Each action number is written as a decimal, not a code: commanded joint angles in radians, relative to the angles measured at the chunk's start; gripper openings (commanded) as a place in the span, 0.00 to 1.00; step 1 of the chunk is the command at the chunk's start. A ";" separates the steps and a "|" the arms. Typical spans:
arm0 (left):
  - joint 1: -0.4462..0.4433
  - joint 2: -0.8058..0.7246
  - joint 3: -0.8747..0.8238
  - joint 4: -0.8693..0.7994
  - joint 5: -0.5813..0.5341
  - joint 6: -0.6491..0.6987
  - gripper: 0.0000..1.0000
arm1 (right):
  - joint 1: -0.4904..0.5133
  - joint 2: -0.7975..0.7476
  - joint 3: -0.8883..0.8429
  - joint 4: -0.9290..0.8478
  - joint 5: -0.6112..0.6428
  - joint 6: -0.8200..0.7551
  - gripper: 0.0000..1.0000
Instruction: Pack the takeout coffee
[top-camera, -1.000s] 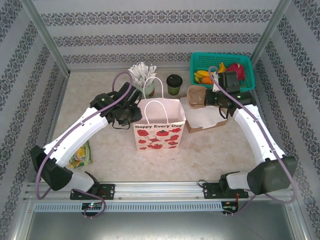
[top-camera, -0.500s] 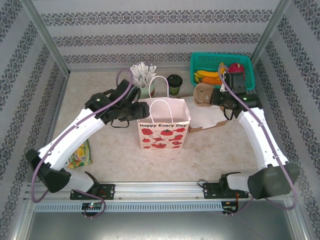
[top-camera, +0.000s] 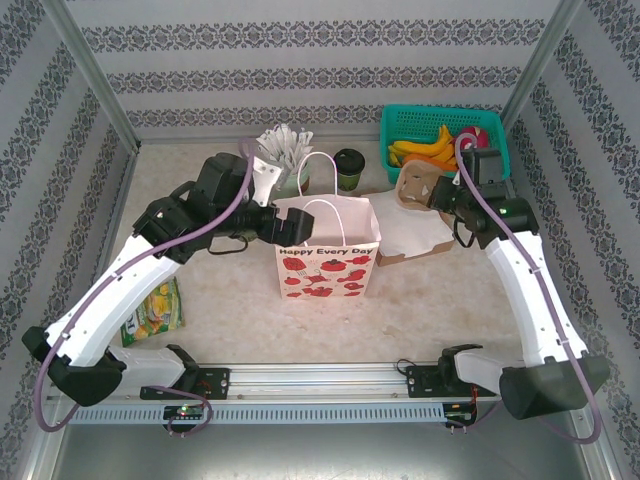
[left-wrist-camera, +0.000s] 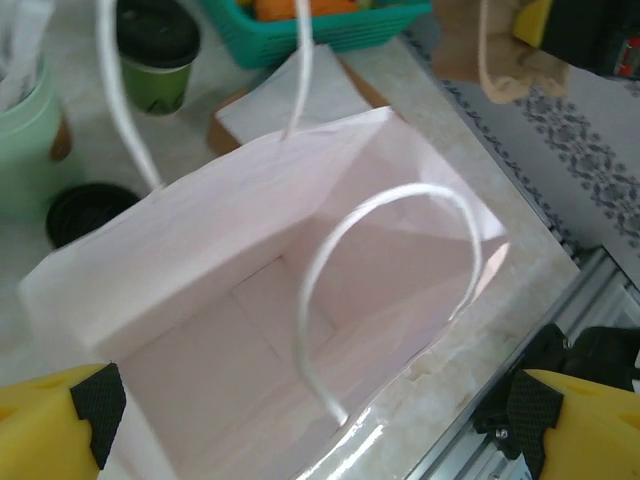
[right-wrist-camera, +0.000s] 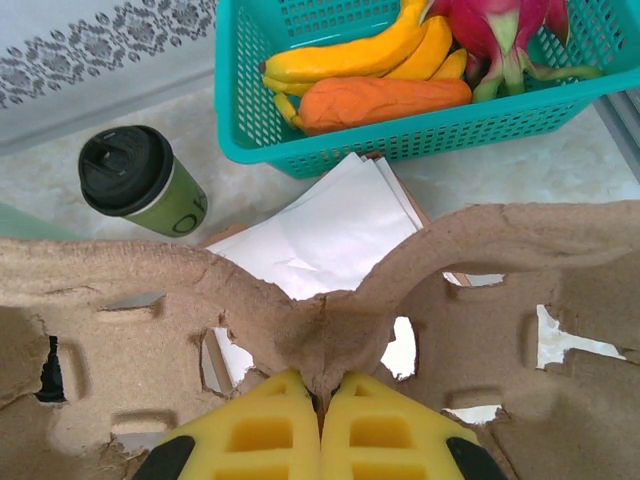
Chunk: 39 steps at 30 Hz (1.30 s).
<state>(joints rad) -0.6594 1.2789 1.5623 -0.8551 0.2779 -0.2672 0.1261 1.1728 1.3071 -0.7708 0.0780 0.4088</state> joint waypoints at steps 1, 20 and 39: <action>-0.009 0.054 0.024 0.097 0.066 0.191 0.97 | -0.004 -0.033 0.000 -0.024 -0.012 0.043 0.00; -0.011 0.097 0.046 0.110 0.199 0.475 0.25 | 0.025 -0.072 0.170 -0.206 -0.333 0.220 0.00; -0.020 0.054 -0.024 0.176 0.225 0.623 0.00 | 0.175 0.050 0.388 -0.164 -0.616 0.329 0.00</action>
<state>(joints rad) -0.6613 1.3602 1.5513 -0.7319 0.4686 0.2932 0.2840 1.2236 1.6390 -0.9756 -0.4850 0.7120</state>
